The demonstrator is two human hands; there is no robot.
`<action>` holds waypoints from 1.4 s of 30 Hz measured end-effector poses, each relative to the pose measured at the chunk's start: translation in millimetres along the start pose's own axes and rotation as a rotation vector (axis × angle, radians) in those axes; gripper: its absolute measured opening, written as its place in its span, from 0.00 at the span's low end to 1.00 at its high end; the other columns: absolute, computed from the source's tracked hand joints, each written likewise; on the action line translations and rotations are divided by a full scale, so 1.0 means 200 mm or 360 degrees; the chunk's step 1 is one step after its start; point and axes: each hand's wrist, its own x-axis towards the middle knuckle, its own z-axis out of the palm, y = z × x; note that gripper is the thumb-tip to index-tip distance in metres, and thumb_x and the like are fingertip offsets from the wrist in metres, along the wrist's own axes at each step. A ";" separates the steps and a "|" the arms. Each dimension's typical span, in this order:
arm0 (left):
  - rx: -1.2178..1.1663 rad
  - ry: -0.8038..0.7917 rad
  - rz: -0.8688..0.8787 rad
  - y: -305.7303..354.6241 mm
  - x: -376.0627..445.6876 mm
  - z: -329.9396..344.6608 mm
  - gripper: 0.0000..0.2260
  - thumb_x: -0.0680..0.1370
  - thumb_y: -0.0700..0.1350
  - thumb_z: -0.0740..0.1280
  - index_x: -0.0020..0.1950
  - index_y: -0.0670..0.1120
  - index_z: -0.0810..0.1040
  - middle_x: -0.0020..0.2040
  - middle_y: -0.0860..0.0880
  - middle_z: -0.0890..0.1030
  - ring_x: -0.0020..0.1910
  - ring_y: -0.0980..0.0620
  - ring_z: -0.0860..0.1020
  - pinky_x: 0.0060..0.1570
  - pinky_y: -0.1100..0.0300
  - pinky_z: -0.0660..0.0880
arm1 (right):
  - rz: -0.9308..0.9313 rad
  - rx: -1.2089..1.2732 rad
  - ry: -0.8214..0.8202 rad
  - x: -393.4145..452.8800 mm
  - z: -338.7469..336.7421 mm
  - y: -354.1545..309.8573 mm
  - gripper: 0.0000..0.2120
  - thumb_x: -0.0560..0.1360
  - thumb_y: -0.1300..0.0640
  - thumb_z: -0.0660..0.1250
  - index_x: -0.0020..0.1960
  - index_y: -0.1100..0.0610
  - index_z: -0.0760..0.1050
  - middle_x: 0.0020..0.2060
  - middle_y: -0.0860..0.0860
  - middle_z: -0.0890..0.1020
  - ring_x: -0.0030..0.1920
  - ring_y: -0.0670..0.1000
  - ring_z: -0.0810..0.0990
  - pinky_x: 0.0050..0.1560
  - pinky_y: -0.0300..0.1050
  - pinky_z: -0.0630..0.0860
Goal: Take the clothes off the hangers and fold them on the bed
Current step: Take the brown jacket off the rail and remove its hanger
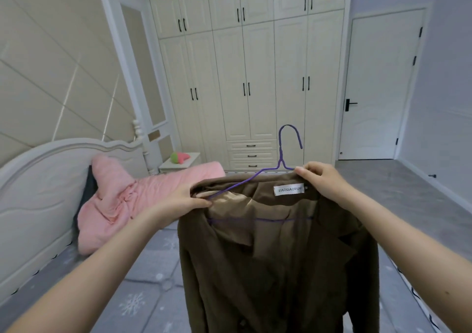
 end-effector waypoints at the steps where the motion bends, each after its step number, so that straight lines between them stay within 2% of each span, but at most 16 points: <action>1: -0.0014 0.0049 0.0039 -0.01 0.01 0.02 0.16 0.72 0.37 0.72 0.53 0.56 0.77 0.52 0.54 0.81 0.52 0.58 0.78 0.52 0.63 0.74 | -0.0032 -0.0063 -0.0060 0.02 0.00 0.02 0.11 0.78 0.48 0.61 0.48 0.53 0.79 0.44 0.48 0.81 0.47 0.46 0.78 0.47 0.42 0.73; 3: -0.0141 0.0098 0.0084 -0.02 0.00 0.05 0.16 0.72 0.36 0.71 0.55 0.52 0.78 0.52 0.52 0.82 0.52 0.57 0.80 0.53 0.62 0.75 | -0.0135 -0.0194 -0.0138 0.05 0.00 0.05 0.10 0.80 0.52 0.59 0.56 0.51 0.77 0.50 0.47 0.80 0.52 0.47 0.76 0.52 0.41 0.72; 5: -0.0279 0.0097 0.0093 -0.03 0.00 0.08 0.16 0.72 0.35 0.71 0.58 0.48 0.78 0.53 0.49 0.83 0.53 0.54 0.80 0.54 0.60 0.76 | -0.0192 -0.0183 -0.0171 0.07 0.02 0.08 0.07 0.79 0.55 0.61 0.55 0.50 0.75 0.51 0.47 0.79 0.53 0.47 0.76 0.53 0.40 0.70; 7: -0.0323 0.0100 0.0068 -0.03 0.00 0.12 0.17 0.73 0.34 0.70 0.59 0.46 0.77 0.53 0.48 0.83 0.52 0.54 0.81 0.51 0.62 0.77 | -0.0170 -0.0131 -0.0247 0.06 0.06 0.09 0.05 0.78 0.53 0.63 0.52 0.52 0.74 0.47 0.47 0.79 0.50 0.47 0.76 0.48 0.39 0.70; 9: -0.0322 0.0094 0.0055 -0.01 0.00 0.15 0.16 0.73 0.33 0.69 0.58 0.46 0.77 0.52 0.48 0.82 0.48 0.58 0.81 0.46 0.66 0.77 | -0.0129 -0.0006 -0.0242 0.06 0.11 0.09 0.12 0.77 0.48 0.64 0.47 0.58 0.76 0.41 0.51 0.79 0.43 0.49 0.76 0.43 0.40 0.70; 11: -0.0311 0.0046 0.0052 -0.01 0.00 0.17 0.17 0.73 0.31 0.68 0.57 0.47 0.77 0.52 0.49 0.82 0.48 0.57 0.81 0.46 0.66 0.77 | 0.0020 0.0170 -0.0149 0.05 0.14 0.09 0.19 0.75 0.44 0.64 0.41 0.61 0.77 0.36 0.56 0.78 0.39 0.51 0.75 0.41 0.43 0.68; 15: -0.0025 -0.0188 -0.0039 -0.05 -0.02 0.13 0.21 0.71 0.28 0.67 0.60 0.45 0.75 0.55 0.46 0.80 0.55 0.50 0.79 0.55 0.58 0.76 | 0.0268 0.0209 -0.0100 0.05 0.20 0.12 0.18 0.76 0.45 0.64 0.36 0.57 0.77 0.32 0.52 0.78 0.35 0.49 0.76 0.36 0.40 0.70; 18: 0.0347 -0.0259 -0.0093 -0.12 -0.03 0.08 0.23 0.67 0.30 0.64 0.59 0.49 0.74 0.55 0.48 0.78 0.56 0.49 0.76 0.51 0.61 0.73 | 0.0247 0.0085 -0.0110 0.06 0.22 0.15 0.17 0.78 0.48 0.62 0.35 0.57 0.75 0.30 0.51 0.76 0.33 0.49 0.74 0.35 0.42 0.68; 21: 0.0564 -0.0280 -0.0085 -0.19 -0.03 0.05 0.26 0.66 0.25 0.58 0.56 0.49 0.75 0.54 0.49 0.79 0.56 0.52 0.77 0.48 0.65 0.73 | 0.0230 0.0007 -0.0135 0.07 0.21 0.18 0.17 0.79 0.50 0.59 0.34 0.56 0.71 0.30 0.52 0.73 0.33 0.50 0.71 0.37 0.44 0.65; 24: 0.0720 -0.0204 -0.0002 -0.27 -0.02 0.04 0.28 0.66 0.25 0.56 0.54 0.53 0.76 0.53 0.49 0.81 0.56 0.50 0.78 0.53 0.60 0.75 | 0.0216 0.0065 -0.0199 0.07 0.21 0.19 0.17 0.80 0.51 0.59 0.34 0.56 0.70 0.31 0.52 0.71 0.34 0.50 0.69 0.38 0.45 0.65; 28: 0.0784 0.0004 0.0082 -0.31 0.00 0.07 0.27 0.66 0.24 0.57 0.54 0.51 0.78 0.51 0.53 0.80 0.56 0.52 0.76 0.48 0.73 0.68 | 0.0303 0.0357 -0.0195 0.07 0.24 0.20 0.16 0.79 0.50 0.59 0.35 0.55 0.70 0.32 0.51 0.71 0.36 0.50 0.69 0.38 0.44 0.64; 31: 0.0664 -0.0076 -0.0063 -0.34 0.02 0.09 0.20 0.70 0.28 0.63 0.51 0.51 0.77 0.51 0.52 0.79 0.56 0.52 0.76 0.49 0.69 0.68 | 0.0453 0.0575 -0.0091 0.09 0.25 0.18 0.16 0.79 0.46 0.60 0.38 0.56 0.70 0.33 0.52 0.73 0.35 0.49 0.70 0.37 0.43 0.65; 33: 0.0521 -0.0189 -0.0211 -0.35 0.02 0.09 0.14 0.70 0.37 0.69 0.51 0.53 0.79 0.51 0.52 0.81 0.55 0.52 0.77 0.53 0.64 0.71 | 0.0526 0.0665 0.0009 0.10 0.26 0.17 0.17 0.78 0.45 0.60 0.40 0.57 0.71 0.34 0.52 0.74 0.36 0.50 0.72 0.38 0.43 0.67; 37: 0.0187 -0.0300 -0.0354 -0.32 0.00 0.14 0.23 0.65 0.56 0.76 0.57 0.51 0.79 0.54 0.52 0.82 0.55 0.56 0.79 0.57 0.60 0.75 | 0.0585 0.0652 0.0095 0.12 0.28 0.19 0.19 0.78 0.44 0.60 0.46 0.60 0.77 0.40 0.55 0.79 0.41 0.52 0.76 0.44 0.45 0.70; 39: -0.0122 -0.0255 -0.0356 -0.31 0.00 0.18 0.24 0.65 0.58 0.75 0.58 0.52 0.79 0.54 0.54 0.83 0.56 0.57 0.79 0.55 0.63 0.75 | 0.0599 0.0626 0.0077 0.12 0.27 0.20 0.20 0.78 0.44 0.60 0.47 0.60 0.78 0.42 0.54 0.80 0.42 0.50 0.77 0.47 0.44 0.70; 42: -0.0308 -0.0008 -0.0373 -0.32 0.02 0.23 0.13 0.74 0.52 0.71 0.57 0.53 0.80 0.53 0.54 0.83 0.56 0.56 0.79 0.59 0.60 0.74 | 0.0607 0.0553 0.0013 0.12 0.26 0.22 0.19 0.79 0.45 0.57 0.44 0.58 0.79 0.40 0.49 0.79 0.40 0.45 0.74 0.49 0.43 0.66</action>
